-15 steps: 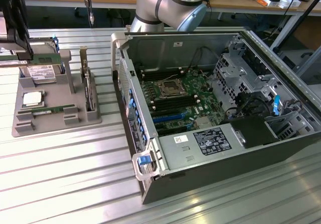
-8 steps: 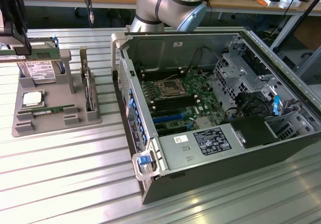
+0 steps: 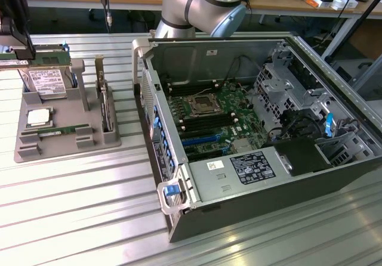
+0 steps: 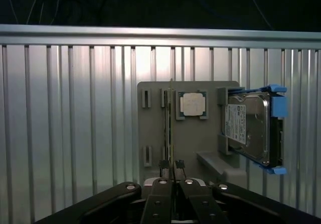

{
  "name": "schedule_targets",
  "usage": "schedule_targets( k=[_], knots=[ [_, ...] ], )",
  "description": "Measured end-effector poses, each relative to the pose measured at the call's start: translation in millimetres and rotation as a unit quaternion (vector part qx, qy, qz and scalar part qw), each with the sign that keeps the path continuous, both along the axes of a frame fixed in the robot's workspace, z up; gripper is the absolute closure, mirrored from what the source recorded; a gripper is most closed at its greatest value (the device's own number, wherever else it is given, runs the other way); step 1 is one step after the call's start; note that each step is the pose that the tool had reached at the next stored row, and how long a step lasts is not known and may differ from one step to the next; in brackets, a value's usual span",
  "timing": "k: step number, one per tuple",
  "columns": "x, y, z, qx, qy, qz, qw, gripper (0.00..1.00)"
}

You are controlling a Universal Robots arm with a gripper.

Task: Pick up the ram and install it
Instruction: 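Pick up the ram and move it above insertion slot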

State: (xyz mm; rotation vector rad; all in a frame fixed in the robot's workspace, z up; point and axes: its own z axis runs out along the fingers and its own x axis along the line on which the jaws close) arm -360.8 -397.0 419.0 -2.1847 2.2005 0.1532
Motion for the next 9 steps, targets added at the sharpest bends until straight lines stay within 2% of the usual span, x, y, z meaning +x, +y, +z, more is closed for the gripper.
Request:
schedule_targets(
  k=[9],
  knots=[
    [0.0,0.0,13.3,0.0035,0.0,0.0,1.0,0.88]
  ],
)
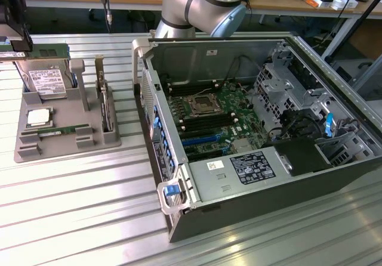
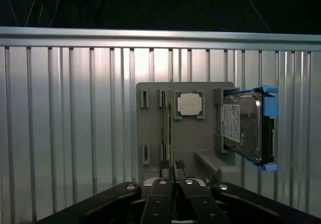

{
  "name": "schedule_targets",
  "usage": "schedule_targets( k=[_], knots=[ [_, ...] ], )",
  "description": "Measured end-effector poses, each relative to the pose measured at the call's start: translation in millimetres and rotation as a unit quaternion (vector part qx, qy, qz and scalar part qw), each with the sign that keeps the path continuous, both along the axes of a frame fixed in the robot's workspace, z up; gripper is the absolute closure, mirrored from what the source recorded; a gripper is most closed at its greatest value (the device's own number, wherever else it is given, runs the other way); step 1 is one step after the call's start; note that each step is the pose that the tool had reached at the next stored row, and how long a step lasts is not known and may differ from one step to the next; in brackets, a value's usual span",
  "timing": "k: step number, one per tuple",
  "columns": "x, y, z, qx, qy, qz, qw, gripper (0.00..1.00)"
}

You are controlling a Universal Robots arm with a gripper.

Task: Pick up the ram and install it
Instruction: 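Pick up the ram and move it above insertion slot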

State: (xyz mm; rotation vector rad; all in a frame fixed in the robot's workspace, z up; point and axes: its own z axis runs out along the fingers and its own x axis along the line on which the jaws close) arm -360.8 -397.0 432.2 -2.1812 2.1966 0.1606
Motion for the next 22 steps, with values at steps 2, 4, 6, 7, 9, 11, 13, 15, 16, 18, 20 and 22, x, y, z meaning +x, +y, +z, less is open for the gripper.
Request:
schedule_targets(
  k=[2,4,6,7,9,11,13,15,16,18,20,22],
  knots=[
    [0.0,0.0,3.6,0.0008,0.0,0.0,1.0,0.88],
    [0.0,0.0,7.1,0.0016,0.0,0.0,1.0,0.88],
    [0.0,0.0,9.3,0.0021,0.0,0.0,1.0,0.88],
    [0.0,0.0,11.0,0.0024,0.0,0.0,1.0,0.88],
    [0.0,0.0,15.4,0.0033,0.0,0.0,1.0,0.88],
    [0.0,0.0,18.1,0.004,0.0,0.0,1.0,0.88],
    [0.0,0.0,21.0,0.0048,0.0,0.0,1.0,0.88],
    [0.0,0.0,23.0,0.0053,0.0,0.0,1.0,0.88],
    [0.0,0.0,23.7,0.0055,0.0,0.0,1.0,0.88],
    [0.0,0.0,25.4,0.0059,0.0,0.0,1.0,0.88],
    [0.0,0.0,27.2,0.0065,0.0,0.0,1.0,0.88],
    [0.0,0.0,32.3,0.008,0.0,0.0,1.0,0.88]
  ],
)
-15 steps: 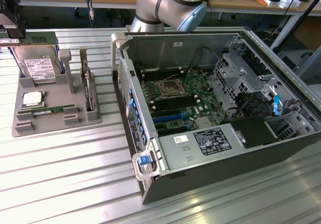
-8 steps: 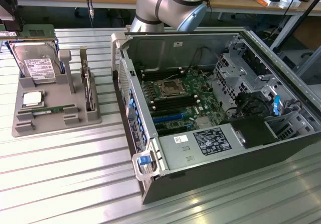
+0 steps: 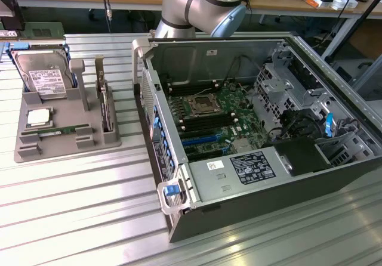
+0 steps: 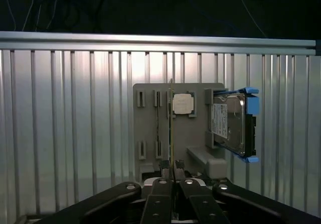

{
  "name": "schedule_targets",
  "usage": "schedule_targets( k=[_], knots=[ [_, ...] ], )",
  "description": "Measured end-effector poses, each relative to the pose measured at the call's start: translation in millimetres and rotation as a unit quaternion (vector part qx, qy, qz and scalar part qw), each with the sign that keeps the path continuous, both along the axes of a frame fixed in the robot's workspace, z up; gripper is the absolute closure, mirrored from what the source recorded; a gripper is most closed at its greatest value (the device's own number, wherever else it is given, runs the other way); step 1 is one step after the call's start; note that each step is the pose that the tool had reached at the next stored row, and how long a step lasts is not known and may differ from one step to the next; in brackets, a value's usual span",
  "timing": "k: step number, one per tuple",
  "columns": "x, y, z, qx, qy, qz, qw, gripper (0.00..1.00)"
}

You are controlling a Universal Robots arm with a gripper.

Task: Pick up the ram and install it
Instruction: 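Pick up the ram and move it above insertion slot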

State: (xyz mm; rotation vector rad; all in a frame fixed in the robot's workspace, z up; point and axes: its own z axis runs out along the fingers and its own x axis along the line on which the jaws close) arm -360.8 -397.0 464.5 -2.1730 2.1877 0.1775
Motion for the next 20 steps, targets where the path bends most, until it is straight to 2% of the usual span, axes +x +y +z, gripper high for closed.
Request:
schedule_targets(
  k=[20],
  knots=[
    [0.0,0.0,23.1,0.0057,0.0,0.0,1.0,0.88]
  ],
)
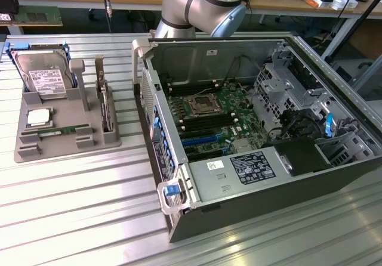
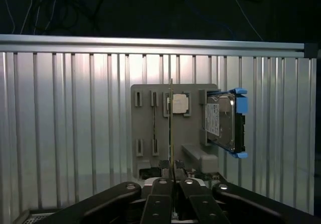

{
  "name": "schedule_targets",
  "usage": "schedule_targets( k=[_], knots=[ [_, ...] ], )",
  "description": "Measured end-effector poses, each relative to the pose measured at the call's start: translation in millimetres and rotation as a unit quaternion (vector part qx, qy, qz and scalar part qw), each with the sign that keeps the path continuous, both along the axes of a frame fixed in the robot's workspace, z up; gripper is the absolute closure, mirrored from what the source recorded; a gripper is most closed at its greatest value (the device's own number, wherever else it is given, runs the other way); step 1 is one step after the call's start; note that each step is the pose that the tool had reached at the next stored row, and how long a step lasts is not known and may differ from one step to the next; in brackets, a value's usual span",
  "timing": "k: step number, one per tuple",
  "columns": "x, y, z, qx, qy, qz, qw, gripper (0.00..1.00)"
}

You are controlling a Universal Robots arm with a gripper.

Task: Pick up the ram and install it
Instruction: 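Pick up the ram and move it above insertion slot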

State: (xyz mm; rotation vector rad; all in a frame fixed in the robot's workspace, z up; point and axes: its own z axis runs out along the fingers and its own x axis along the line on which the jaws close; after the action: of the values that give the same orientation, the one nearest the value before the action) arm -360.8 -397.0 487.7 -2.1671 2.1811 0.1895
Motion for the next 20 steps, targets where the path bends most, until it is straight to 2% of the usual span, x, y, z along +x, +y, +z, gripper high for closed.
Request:
schedule_targets(
  k=[4,9,14,17,20],
  knots=[
    [0.0,0.0,9.1,0.0016,0.0,0.0,1.0,0.88],
    [0.0,0.0,9.4,0.0018,0.0,0.0,1.0,0.88],
    [5.5,0.0,9.3,0.0001,0.0,0.0,1.0,0.88],
    [16.2,0.0,9.2,-0.0007,0.0,0.0,1.0,0.88],
    [21.3,0.0,8.8,-0.0012,0.0001,0.0,1.0,0.88]
  ],
)
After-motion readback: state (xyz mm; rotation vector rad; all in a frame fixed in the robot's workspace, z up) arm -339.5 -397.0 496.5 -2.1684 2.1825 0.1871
